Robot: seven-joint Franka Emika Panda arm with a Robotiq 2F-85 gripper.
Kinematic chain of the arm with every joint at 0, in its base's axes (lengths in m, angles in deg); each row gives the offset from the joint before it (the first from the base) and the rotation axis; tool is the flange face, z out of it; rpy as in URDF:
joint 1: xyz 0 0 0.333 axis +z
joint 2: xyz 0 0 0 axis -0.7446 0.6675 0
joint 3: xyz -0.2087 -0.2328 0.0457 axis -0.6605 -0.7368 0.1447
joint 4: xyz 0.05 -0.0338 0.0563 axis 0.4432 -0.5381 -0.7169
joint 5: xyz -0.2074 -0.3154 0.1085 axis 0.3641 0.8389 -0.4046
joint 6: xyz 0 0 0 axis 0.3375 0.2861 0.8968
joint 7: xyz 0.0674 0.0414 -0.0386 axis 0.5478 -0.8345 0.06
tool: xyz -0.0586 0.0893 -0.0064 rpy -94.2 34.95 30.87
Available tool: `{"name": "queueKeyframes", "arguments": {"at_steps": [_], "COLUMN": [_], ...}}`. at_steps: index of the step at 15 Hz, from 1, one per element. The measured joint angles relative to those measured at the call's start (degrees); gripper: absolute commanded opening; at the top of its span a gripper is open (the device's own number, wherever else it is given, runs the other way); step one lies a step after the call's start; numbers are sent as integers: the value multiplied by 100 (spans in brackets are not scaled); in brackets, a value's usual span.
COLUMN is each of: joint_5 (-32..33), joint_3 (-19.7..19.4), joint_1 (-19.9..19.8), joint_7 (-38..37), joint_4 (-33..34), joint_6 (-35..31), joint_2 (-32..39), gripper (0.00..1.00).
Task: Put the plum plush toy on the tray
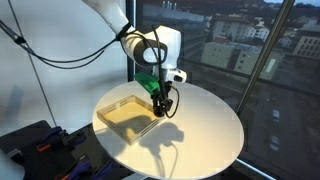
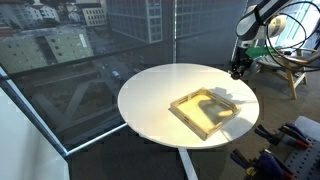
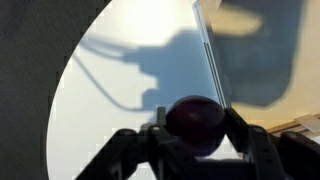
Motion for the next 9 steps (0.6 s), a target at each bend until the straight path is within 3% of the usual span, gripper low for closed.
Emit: {"name": "queueKeyframes", "arguments": {"at_steps": [9], "joint_5": [0], "joint_3": [175], "joint_1": [158], "joint_7": [-86], "joint_4": [-150], "joint_6": [18], "joint_2": [-240], "gripper": [34]}}
